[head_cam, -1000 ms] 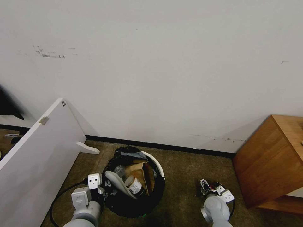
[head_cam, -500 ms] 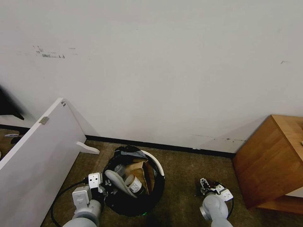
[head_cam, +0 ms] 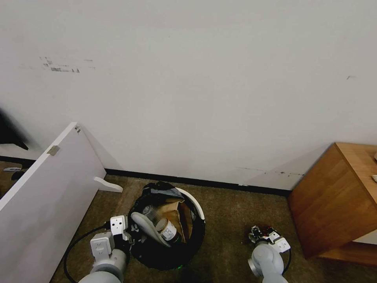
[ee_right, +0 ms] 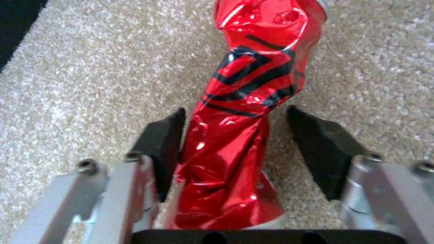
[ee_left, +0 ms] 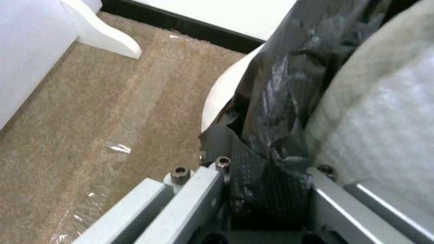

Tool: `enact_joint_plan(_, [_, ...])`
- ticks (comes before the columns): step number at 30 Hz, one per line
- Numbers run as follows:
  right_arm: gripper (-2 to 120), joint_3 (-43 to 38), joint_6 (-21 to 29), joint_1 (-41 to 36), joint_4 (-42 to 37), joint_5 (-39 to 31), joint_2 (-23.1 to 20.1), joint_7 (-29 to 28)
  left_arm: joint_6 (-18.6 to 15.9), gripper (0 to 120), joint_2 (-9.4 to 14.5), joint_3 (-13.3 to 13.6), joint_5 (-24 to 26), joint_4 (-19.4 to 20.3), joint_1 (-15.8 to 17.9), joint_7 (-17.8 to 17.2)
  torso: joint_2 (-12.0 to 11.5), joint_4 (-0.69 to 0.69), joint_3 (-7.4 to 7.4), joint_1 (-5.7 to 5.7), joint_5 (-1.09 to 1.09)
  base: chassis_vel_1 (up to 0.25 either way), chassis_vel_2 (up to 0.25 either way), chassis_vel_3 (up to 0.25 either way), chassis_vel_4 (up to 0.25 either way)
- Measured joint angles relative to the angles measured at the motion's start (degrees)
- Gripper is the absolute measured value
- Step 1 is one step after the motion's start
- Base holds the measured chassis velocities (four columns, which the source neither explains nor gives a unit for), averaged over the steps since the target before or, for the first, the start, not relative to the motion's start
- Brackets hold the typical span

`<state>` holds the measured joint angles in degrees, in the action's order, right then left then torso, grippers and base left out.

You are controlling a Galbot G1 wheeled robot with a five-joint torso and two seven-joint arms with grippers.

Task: Pick up the trash bin, then pick up the garbage from the floor and place it into the trash bin.

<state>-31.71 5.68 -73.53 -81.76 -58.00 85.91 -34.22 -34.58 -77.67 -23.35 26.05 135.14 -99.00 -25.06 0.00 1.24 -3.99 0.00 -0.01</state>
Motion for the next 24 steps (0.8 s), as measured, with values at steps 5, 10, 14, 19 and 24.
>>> enact_joint_plan(5, [36,0.3,0.0,0.1,0.0,0.4,0.4,0.1,0.2,0,0.0,0.0,0.0,0.2,-0.2,0.1,0.0,-0.04,0.00,0.00,0.05,0.000,0.000,0.000,0.000])
enact_joint_plan(10, [28,0.6,0.0,0.1,-0.1,0.7,0.6,0.2,0.2,0,0.1,-0.1,0.0,0.3,-0.3,0.1,0.0,-0.03,0.00,0.00,0.03,0.000,0.000,0.000,0.000])
enact_joint_plan(14, [28,0.6,0.0,0.0,-0.2,0.9,0.8,0.2,0.2,0,0.1,-0.1,0.0,0.3,-0.3,0.1,0.0,-0.02,0.00,0.00,0.03,0.000,0.000,0.000,0.000])
enact_joint_plan(19, [28,0.7,0.0,-0.4,-0.9,1.1,0.9,0.1,0.2,0,0.1,0.0,0.0,0.3,-0.2,0.1,0.0,-0.01,0.00,0.00,0.04,0.000,0.000,0.000,0.000])
enact_joint_plan(24, [26,1.3,0.3,-2.1,-4.8,0.8,-0.1,-0.9,0.3,0,0.1,0.2,0.0,0.0,0.5,0.1,0.0,0.00,-0.01,0.00,0.04,0.000,0.000,0.000,0.000])
